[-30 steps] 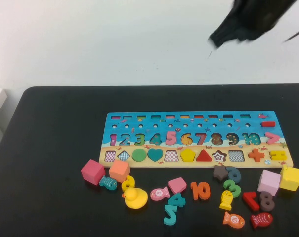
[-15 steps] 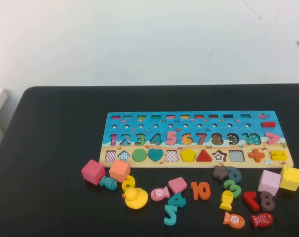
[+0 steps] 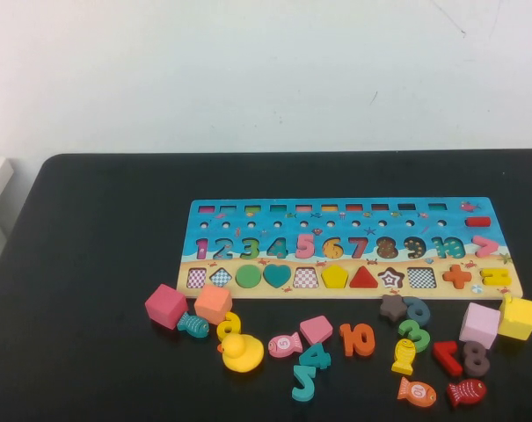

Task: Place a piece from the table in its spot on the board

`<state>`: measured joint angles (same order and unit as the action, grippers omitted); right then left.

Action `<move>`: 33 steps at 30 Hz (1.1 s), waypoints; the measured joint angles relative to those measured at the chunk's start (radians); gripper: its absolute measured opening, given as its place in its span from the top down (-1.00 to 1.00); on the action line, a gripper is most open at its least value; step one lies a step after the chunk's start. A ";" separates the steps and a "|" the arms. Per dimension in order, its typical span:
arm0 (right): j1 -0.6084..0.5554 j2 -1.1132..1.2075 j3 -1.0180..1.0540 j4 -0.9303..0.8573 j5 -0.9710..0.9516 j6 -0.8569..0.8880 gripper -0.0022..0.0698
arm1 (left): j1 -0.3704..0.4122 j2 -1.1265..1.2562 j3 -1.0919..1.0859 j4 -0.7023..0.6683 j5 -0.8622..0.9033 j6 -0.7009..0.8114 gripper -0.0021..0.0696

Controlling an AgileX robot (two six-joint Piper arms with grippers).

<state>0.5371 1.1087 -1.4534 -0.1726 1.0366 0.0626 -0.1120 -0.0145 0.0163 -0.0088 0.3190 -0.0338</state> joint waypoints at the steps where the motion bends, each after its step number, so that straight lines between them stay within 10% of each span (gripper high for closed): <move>1: 0.000 0.005 0.002 0.000 0.000 0.000 0.89 | 0.000 0.000 0.000 0.000 0.000 0.000 0.95; 14: -0.080 -0.097 0.075 0.027 -0.027 -0.119 0.89 | 0.000 0.000 0.000 0.000 0.000 0.000 0.95; 24: -0.384 -0.662 0.689 0.056 -0.560 -0.107 0.89 | 0.000 0.000 0.000 0.000 0.000 0.000 0.95; 33: -0.602 -1.104 1.244 0.100 -0.615 -0.076 0.89 | 0.000 0.000 0.000 0.000 0.000 -0.002 0.95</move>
<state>-0.0650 0.0044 -0.2092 -0.0729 0.4211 -0.0130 -0.1120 -0.0145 0.0163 -0.0088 0.3190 -0.0363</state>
